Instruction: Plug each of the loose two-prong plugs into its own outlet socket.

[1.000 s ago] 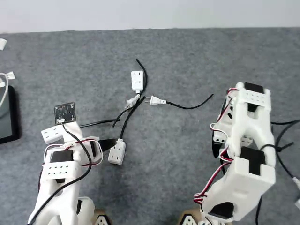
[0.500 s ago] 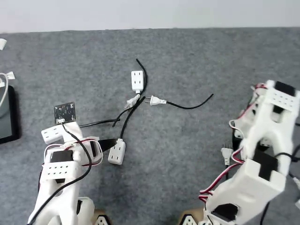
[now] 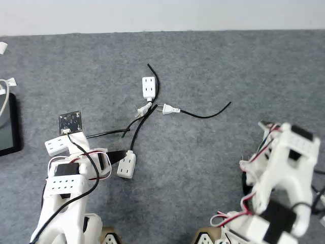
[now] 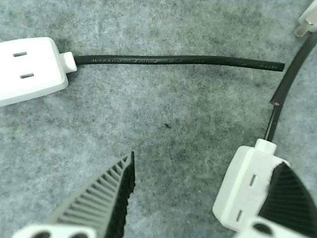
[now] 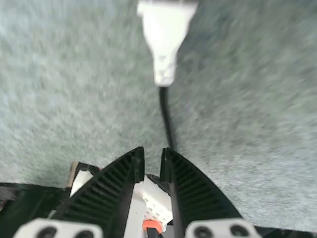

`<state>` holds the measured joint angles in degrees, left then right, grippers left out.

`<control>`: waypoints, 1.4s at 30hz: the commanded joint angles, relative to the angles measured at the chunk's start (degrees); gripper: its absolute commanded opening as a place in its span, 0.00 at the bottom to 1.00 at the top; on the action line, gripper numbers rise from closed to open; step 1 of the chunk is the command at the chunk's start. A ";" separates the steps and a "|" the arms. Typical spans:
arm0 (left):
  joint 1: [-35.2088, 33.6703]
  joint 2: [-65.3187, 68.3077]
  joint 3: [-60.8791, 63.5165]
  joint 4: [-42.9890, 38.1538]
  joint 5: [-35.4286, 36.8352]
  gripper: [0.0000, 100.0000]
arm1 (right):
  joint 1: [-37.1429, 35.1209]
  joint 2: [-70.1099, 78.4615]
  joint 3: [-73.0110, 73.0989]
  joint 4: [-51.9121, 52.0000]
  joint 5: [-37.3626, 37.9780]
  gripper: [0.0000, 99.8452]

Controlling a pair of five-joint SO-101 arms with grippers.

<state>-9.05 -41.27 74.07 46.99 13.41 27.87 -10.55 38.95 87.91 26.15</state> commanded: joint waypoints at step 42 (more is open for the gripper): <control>-0.35 -1.05 -0.40 -1.05 -0.62 0.38 | 16.66 -2.68 21.01 -16.75 30.77 0.01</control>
<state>-9.05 -41.27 74.07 46.99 13.41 42.64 -13.01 59.08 72.26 56.22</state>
